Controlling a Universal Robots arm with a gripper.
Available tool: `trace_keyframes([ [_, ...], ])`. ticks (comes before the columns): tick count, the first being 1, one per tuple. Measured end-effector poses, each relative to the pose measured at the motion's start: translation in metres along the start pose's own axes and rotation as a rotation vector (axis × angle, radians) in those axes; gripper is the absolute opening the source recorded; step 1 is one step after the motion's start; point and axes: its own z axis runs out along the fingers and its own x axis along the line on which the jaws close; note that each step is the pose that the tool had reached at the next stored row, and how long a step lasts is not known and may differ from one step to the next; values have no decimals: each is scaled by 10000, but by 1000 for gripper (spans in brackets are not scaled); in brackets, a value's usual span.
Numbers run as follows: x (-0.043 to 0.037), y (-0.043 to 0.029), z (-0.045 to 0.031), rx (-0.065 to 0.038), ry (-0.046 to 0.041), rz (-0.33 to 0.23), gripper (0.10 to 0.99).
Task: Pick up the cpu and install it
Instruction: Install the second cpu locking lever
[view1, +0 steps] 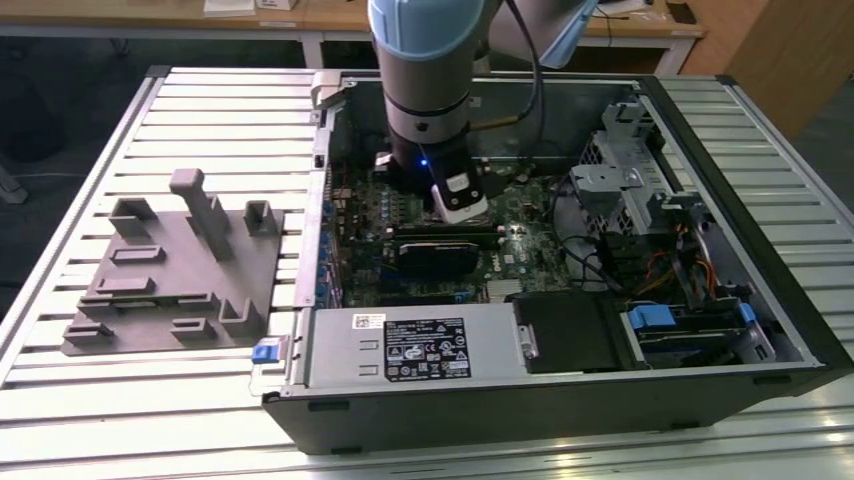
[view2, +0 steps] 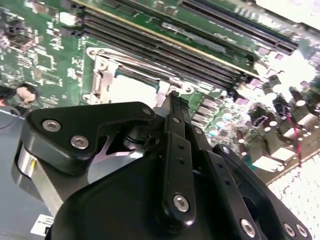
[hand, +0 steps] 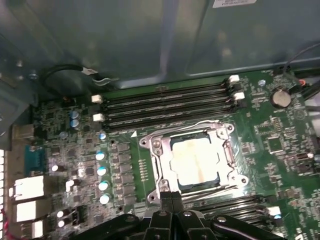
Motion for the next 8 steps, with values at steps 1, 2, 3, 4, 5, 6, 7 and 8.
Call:
trace_keyframes([
  [1, 3, 15, 4, 17, -34, 2, 106],
  [2, 4, 28, 8, 48, -48, 20, 106],
  [3, 6, 43, 11, 76, -59, 37, 106],
  [4, 7, 56, 15, 103, -70, 56, 106],
  [5, 8, 68, 19, 132, -81, 76, 106],
  [6, 7, 77, 22, 164, -95, 103, 106],
  [7, 5, 84, 24, 211, -114, 138, 106],
  [8, 1, 89, 25, 268, -133, 169, 106],
])
